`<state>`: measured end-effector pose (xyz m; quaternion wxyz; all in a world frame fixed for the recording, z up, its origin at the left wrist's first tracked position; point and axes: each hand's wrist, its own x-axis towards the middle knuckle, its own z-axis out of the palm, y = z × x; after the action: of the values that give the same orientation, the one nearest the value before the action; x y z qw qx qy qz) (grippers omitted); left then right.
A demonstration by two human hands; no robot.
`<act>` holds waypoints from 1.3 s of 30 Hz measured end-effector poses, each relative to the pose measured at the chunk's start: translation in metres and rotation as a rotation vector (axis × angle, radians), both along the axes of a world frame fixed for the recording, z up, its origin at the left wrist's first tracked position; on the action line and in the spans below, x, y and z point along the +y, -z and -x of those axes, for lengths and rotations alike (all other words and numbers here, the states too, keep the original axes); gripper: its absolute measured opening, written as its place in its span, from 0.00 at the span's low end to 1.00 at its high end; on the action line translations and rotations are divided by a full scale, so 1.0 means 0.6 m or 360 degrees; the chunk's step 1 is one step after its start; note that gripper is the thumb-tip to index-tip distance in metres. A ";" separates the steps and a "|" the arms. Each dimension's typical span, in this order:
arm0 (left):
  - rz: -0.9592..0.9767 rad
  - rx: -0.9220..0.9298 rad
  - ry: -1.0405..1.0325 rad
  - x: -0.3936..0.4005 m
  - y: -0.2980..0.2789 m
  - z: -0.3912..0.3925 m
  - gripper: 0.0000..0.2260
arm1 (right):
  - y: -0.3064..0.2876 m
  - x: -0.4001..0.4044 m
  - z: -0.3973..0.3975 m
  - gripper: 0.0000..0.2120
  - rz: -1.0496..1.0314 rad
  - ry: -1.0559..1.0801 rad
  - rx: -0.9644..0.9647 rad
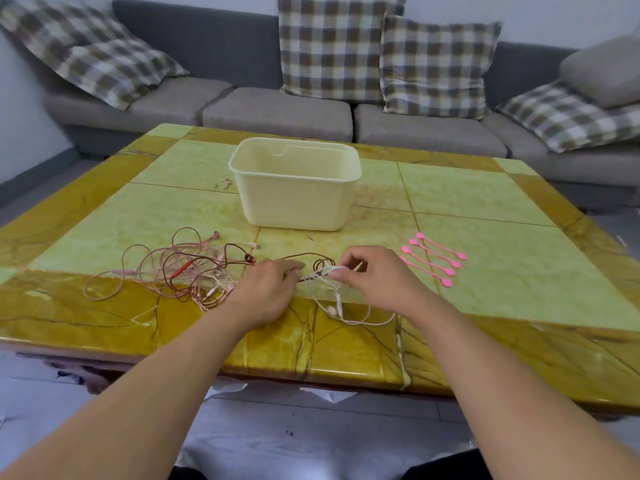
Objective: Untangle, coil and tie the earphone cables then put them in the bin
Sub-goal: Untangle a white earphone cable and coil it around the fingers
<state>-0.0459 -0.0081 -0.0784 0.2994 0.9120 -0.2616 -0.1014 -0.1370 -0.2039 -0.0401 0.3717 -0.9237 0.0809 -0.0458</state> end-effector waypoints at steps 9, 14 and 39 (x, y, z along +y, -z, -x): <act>0.0297 0.0032 -0.0198 0.006 -0.022 0.003 0.10 | -0.026 -0.006 0.030 0.06 -0.0414 0.0093 -0.0333; 0.0472 0.0409 0.0095 0.014 -0.039 0.008 0.20 | -0.026 -0.005 0.029 0.07 -0.0549 0.0251 -0.0547; 0.0474 -0.0284 -0.0616 0.035 -0.050 -0.001 0.22 | -0.057 -0.020 0.030 0.11 -0.1538 0.0359 -0.0430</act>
<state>-0.0451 0.0127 -0.0487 0.4198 0.8963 -0.1195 0.0781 -0.1548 -0.2159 -0.0060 0.7561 -0.6178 0.1433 -0.1618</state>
